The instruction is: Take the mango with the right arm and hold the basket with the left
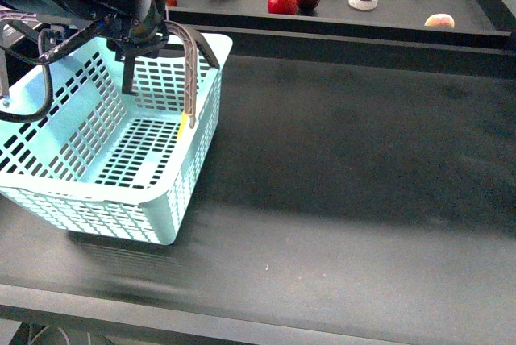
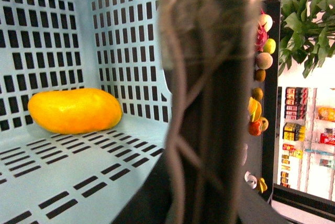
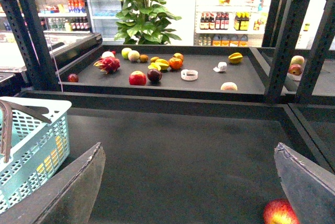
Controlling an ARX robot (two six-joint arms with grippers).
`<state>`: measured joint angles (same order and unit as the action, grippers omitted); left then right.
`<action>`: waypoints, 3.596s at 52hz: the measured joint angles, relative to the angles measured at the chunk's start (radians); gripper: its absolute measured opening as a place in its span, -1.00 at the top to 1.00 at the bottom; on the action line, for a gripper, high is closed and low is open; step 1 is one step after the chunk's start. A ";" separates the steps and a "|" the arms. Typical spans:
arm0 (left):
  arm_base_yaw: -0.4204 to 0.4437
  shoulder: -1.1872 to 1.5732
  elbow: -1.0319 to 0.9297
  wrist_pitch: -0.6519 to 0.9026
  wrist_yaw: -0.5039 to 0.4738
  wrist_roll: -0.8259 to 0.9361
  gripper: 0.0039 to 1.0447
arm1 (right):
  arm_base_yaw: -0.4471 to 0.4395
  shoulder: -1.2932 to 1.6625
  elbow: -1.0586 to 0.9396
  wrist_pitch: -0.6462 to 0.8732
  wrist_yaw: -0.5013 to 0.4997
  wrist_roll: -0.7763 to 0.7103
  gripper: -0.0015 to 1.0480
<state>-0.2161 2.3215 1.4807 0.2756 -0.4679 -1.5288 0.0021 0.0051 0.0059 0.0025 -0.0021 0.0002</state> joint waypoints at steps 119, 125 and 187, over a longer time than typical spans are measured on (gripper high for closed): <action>0.216 -1.586 -1.459 0.433 0.468 1.514 0.96 | 0.000 -0.001 0.000 -0.001 0.000 0.000 -0.84; 0.216 -1.675 -1.460 0.356 0.468 1.518 0.96 | 0.000 -0.001 0.000 -0.001 0.000 0.000 -0.84; 0.216 -2.314 -1.460 -0.272 0.468 1.521 0.96 | 0.000 -0.001 0.000 -0.001 0.000 0.000 -0.84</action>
<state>-0.0002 0.0071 0.0204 0.0040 0.0006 -0.0078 0.0021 0.0040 0.0063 0.0017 -0.0021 0.0002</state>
